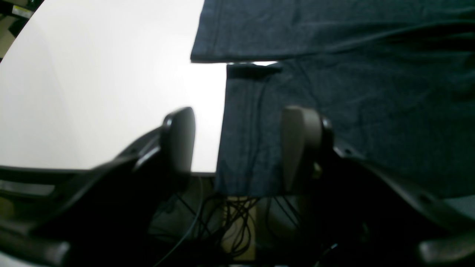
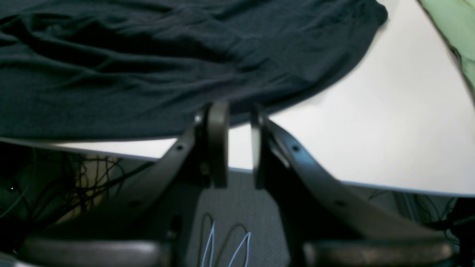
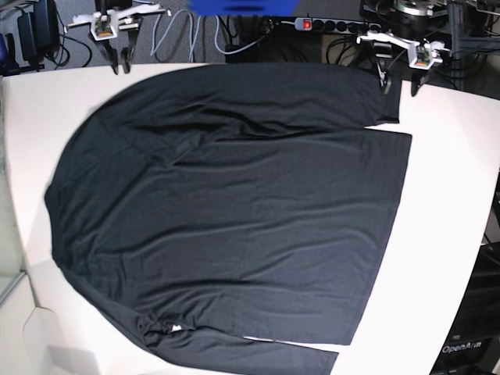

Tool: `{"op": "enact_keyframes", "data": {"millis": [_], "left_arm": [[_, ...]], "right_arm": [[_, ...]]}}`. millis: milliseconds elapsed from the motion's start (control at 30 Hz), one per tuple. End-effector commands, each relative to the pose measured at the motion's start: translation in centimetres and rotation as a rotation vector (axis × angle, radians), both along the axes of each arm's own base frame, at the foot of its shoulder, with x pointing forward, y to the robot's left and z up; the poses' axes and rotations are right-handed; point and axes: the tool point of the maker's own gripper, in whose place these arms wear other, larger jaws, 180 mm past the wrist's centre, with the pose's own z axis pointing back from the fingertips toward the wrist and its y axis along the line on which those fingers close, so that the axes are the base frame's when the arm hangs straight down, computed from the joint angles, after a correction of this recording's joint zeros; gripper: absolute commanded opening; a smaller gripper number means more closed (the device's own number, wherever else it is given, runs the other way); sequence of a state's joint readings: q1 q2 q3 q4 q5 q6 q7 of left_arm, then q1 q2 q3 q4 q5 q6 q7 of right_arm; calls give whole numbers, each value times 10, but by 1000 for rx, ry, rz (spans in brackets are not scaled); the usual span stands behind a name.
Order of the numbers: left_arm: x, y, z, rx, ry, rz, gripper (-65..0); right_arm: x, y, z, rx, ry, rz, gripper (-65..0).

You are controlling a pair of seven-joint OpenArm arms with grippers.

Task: Fold the T-shirt properly
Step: 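Lower the left gripper and pinch the shoulder corner beneath it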

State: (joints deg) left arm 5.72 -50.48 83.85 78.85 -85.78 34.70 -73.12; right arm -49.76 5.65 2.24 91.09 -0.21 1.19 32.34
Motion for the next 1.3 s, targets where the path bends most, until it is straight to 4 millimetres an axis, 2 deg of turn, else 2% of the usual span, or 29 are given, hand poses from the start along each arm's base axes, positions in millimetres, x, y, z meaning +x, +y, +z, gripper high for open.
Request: {"op": "enact_keyframes", "data": {"millis": [0,267,367,533,867,1033,1267], "left_arm": [[3,5,9,15,-37,-14,-295],[5,11,7,45,-42,-14,-295],[8,4,6,27,-51,-16,-295],[16,8,-2,41,-15,-5,-294],[16,5,-7,33,-14,-6,-295],[15,0,-9,-48,-7,-8,-296],[12,-22,-12,-246,5,-6,-297]], "right_arm": [[-2,-2,7,-7,-24,-4,-525],[-2,-3,7,-9,-24,-5,-525],[-2,-3,7,-9,-24,-5,-525],[-2,-3,7,-9,-24,-5,-525],[-2,-3,7,-11,-24,-2,-525],[-2,-3,7,-11,-24,-2,-525],[-1,-3,7,-11,-25,-2,-525]]}}
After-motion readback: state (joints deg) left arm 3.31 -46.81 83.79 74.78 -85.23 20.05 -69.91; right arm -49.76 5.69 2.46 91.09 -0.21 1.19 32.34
